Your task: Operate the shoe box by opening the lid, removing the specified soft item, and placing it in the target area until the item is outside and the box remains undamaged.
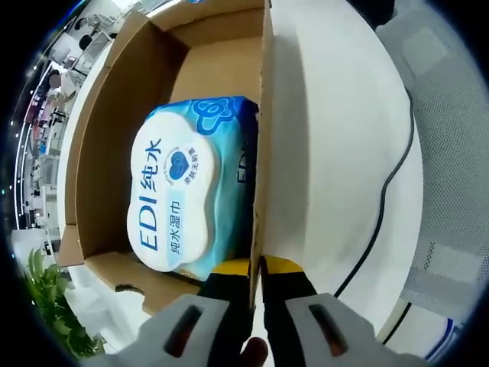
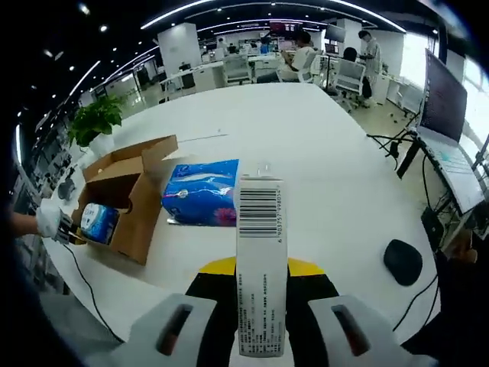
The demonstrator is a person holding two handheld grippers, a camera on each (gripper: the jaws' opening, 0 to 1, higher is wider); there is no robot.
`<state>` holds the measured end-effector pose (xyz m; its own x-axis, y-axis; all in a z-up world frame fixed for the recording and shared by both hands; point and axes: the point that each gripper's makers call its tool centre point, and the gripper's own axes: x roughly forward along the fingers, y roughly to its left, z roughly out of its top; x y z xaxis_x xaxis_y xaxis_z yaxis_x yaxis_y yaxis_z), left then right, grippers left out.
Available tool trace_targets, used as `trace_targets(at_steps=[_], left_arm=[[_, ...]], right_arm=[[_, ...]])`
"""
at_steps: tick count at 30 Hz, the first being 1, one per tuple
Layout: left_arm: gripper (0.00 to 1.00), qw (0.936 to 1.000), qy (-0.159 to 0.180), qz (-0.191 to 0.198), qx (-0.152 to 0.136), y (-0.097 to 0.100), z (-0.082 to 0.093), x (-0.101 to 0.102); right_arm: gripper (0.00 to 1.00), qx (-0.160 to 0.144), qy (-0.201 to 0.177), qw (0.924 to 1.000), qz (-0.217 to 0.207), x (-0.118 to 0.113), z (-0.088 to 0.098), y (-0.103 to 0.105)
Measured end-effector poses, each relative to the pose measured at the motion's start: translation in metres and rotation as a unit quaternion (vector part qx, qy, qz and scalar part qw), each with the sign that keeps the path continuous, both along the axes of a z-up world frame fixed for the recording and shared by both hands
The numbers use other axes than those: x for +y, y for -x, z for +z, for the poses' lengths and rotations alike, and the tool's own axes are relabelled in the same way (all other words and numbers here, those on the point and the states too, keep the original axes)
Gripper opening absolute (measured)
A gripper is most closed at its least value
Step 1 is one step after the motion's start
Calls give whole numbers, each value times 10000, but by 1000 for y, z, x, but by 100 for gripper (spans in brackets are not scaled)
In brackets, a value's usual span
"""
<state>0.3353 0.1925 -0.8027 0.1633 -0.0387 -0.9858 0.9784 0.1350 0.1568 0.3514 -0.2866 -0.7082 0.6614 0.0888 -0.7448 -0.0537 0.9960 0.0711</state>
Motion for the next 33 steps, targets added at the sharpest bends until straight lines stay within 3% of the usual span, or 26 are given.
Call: trace_targets(at_steps=[3,6,16,21,33], left_arm=[[3,10000,1,9,1,0,0,0],[3,10000,4,20,-6,0,0,0],[2,10000,-15,58,23,0,0,0],[2,10000,-10,27,10,0,1,0],[2,10000,-11,54,36,-1,0,0]], right_arm=[[18,177,145,9997,93,1,-11,3],[18,137,-54,9999,-78,1,-13,1],[18,131,-133,9996,-197,-6,-33,-3],[18,156,221,9996,59,-6,-42,-4],[18,326,225,9991,118,-4,-50,-8]])
